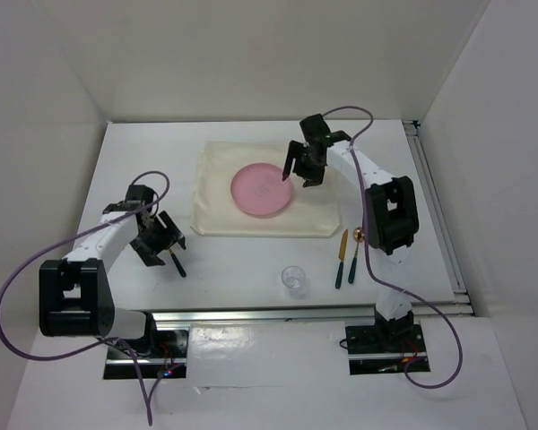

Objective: Set the dinner table for one person

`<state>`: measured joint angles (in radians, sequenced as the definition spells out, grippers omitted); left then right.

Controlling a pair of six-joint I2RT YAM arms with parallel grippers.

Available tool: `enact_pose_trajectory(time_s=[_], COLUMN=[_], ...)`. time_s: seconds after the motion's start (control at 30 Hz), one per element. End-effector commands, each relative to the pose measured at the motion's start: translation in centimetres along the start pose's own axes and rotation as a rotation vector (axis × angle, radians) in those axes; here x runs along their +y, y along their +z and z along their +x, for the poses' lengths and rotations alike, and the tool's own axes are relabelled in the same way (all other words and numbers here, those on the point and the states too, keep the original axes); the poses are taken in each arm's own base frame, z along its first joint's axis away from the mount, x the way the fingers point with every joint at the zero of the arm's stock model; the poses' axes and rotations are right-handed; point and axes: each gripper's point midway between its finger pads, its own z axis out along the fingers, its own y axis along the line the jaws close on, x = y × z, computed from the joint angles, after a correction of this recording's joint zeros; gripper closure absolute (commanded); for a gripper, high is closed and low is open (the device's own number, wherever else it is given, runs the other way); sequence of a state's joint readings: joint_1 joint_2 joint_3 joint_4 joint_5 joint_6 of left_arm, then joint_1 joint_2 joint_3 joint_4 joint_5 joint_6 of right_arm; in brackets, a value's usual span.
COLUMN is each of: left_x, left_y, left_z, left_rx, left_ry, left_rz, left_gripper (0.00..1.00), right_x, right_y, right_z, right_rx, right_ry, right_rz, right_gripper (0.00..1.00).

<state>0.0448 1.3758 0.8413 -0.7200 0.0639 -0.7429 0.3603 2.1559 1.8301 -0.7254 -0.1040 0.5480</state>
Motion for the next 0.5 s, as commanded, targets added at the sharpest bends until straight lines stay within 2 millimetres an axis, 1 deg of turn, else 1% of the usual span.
enact_pose_trajectory(time_s=[0.0, 0.03, 0.07, 0.1, 0.13, 0.17, 0.2, 0.23, 0.27, 0.3, 0.33, 0.37, 0.4, 0.43, 0.47], left_x=[0.1, 0.2, 0.2, 0.4, 0.6, 0.7, 0.6, 1.0, 1.0, 1.3, 1.3, 1.4, 1.6, 1.9, 1.6], left_y=[1.3, 1.8, 2.3, 2.8, 3.2, 3.4, 3.6, 4.2, 4.4, 4.6, 4.9, 5.1, 5.1, 5.0, 4.2], left_z=[-1.5, -1.4, -1.4, -1.6, -1.3, -1.2, -1.4, -1.0, -0.9, -0.6, -0.6, -0.5, -0.6, -0.4, -1.2], left_rx=[-0.058, -0.054, -0.055, -0.056, -0.047, -0.039, -0.042, -0.027, -0.02, -0.012, -0.009, -0.001, -0.007, -0.002, -0.03], left_ry=[-0.07, -0.071, -0.08, -0.081, -0.094, -0.094, -0.094, -0.095, -0.107, -0.107, -0.108, -0.108, -0.108, -0.118, -0.107], left_rz=[-0.021, -0.024, -0.023, -0.038, -0.045, -0.052, -0.05, -0.063, -0.069, -0.076, -0.078, -0.085, -0.092, -0.111, -0.107], left_gripper=[0.17, 0.19, 0.2, 0.25, 0.29, 0.32, 0.35, 0.37, 0.44, 0.47, 0.52, 0.63, 0.71, 0.81, 0.98], right_x=[1.8, 1.5, 1.3, 1.5, 1.4, 0.9, 0.8, 0.9, 0.3, 0.1, 0.2, -0.2, -0.5, -0.4, -0.7], right_y=[-5.7, -6.5, -6.9, -7.6, -8.5, -8.7, -9.3, -10.1, -10.3, -10.8, -11.2, -11.7, -11.8, -12.2, -12.6], right_z=[-2.9, -2.8, -2.9, -3.1, -3.1, -3.1, -3.2, -3.1, -3.2, -3.6, -3.7, -3.9, -4.2, -4.3, -4.6], right_rx=[-0.153, -0.168, -0.18, -0.193, -0.209, -0.21, -0.218, -0.229, -0.232, -0.245, -0.252, -0.261, -0.265, -0.273, -0.284], right_ry=[-0.033, -0.042, -0.041, -0.042, -0.042, -0.043, -0.042, -0.043, -0.034, -0.028, -0.028, -0.02, -0.012, -0.013, -0.015], right_rz=[-0.036, -0.027, -0.018, -0.026, -0.024, -0.017, -0.012, -0.018, -0.013, -0.015, -0.019, -0.018, -0.013, -0.018, -0.017], right_gripper=[0.22, 0.22, 0.22, 0.22, 0.22, 0.22, 0.22, 0.22, 0.22, 0.22, 0.22, 0.22, 0.22, 0.22, 0.22])
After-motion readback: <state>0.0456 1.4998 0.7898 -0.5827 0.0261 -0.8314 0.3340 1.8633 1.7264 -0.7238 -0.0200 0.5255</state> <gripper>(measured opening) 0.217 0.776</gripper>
